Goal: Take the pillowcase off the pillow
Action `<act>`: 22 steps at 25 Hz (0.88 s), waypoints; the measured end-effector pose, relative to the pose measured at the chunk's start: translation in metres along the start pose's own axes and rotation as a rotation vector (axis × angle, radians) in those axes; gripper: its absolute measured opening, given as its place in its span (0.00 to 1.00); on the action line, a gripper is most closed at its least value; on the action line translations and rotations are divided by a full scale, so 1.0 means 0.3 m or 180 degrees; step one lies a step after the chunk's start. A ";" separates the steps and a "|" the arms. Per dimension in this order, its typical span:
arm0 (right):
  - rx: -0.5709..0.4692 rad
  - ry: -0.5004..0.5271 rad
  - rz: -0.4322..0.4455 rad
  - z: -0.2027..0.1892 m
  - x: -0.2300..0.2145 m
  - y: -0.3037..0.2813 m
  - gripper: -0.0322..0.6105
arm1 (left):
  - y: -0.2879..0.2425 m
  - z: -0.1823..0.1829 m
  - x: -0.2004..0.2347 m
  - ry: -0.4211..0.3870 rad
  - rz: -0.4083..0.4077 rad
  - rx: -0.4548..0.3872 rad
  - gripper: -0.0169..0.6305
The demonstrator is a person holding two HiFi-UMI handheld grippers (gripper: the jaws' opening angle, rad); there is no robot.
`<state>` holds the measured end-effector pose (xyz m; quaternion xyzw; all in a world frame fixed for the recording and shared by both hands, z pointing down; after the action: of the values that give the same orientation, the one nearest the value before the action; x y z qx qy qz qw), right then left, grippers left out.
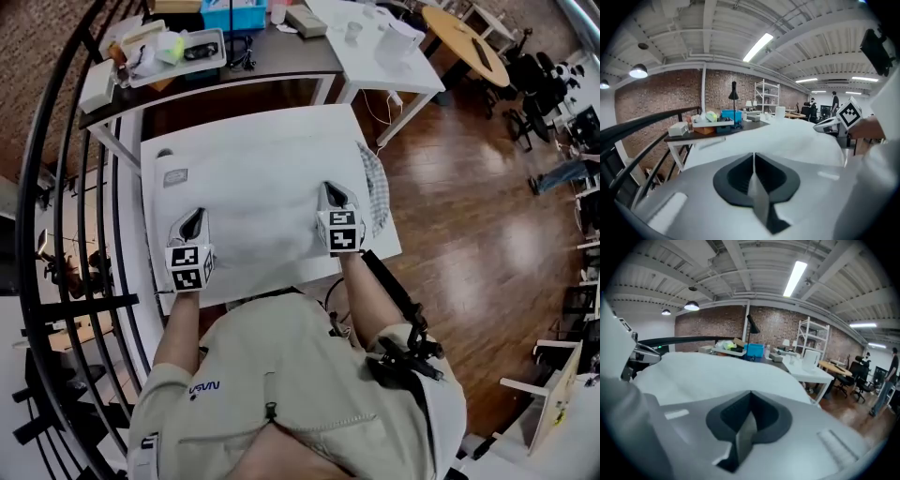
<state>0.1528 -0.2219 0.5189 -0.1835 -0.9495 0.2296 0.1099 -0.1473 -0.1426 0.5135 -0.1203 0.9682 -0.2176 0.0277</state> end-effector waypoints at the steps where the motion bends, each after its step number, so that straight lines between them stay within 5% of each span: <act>1: -0.0105 -0.0065 -0.0076 0.037 -0.016 0.037 0.05 | 0.042 0.059 0.005 -0.0043 0.0067 -0.0176 0.04; 5: -0.0610 -0.0346 -0.0268 0.200 -0.015 0.196 0.05 | 0.189 0.271 0.014 -0.0159 0.0209 -0.0817 0.04; 9: -0.0984 -0.0356 -0.0338 0.306 0.054 0.330 0.05 | 0.284 0.360 0.003 -0.0238 0.0215 -0.1183 0.04; 16: -0.1288 -0.0320 -0.0273 0.305 0.049 0.512 0.05 | 0.414 0.318 -0.178 -0.0153 0.0291 -0.1248 0.04; 22: -0.1364 -0.0316 0.0139 0.212 0.084 0.599 0.05 | 0.490 0.240 -0.345 -0.0041 0.0492 -0.1108 0.04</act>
<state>0.1650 -0.0883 0.3811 -0.2116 -0.9766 0.0337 0.0166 -0.0717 -0.0183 0.3857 -0.0500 0.9974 -0.0433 0.0292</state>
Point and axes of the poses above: the fingertips, and each gripper's own axes: y backward along the fingers, x to its left, z out of its top, the point moved 1 cm from there along y, backward along the fingers, and after that the axes turned 2 degrees about z, right-handed, at the moved point
